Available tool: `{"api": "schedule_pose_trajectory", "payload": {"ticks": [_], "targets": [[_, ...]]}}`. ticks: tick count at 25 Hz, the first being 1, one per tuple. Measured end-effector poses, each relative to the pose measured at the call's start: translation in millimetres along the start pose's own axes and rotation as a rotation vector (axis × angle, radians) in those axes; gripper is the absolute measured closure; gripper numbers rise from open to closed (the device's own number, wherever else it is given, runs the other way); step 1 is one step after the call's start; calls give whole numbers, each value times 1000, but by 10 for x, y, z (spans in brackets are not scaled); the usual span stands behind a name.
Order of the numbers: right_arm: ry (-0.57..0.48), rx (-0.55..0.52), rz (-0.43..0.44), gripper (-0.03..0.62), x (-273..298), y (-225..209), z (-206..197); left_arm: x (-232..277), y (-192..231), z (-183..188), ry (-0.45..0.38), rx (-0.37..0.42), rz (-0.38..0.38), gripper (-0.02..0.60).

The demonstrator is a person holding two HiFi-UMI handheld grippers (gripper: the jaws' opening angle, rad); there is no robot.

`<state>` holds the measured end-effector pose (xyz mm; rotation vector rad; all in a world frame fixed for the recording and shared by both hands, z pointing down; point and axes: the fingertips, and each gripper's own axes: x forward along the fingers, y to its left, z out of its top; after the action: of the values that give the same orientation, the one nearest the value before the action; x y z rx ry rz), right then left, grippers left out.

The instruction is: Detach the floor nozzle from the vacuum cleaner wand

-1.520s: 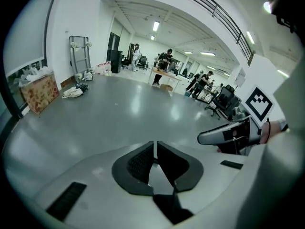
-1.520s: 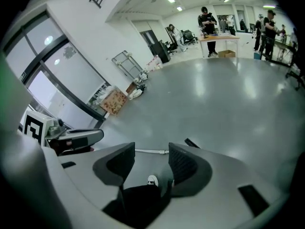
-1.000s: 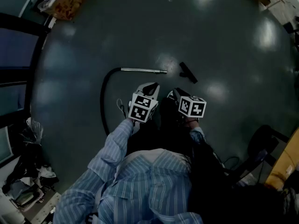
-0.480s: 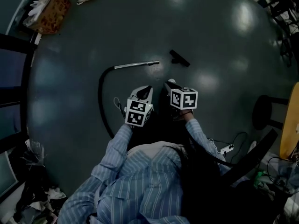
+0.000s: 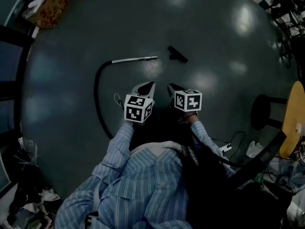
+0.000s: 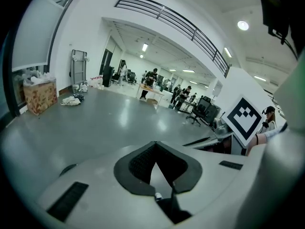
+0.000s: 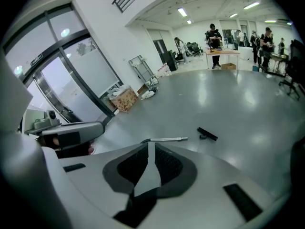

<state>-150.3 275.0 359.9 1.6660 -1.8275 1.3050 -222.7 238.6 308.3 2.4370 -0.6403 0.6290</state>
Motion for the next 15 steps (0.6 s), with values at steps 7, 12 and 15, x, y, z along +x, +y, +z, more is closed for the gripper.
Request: {"api": "schedule_pose_trajectory", "payload": {"ticks": [7,12,15], "targets": [[32,-19,2,545,-407,-376,-348,30,-381,40,-54,-58,58,574],[43,-84,6,545,-799,-794,-564,98,-837,-26,-97,-117,107,574],[45,-101,22,545,-991,-1054,-654,149,-1178,-139,-116,-159,126,574]]}}
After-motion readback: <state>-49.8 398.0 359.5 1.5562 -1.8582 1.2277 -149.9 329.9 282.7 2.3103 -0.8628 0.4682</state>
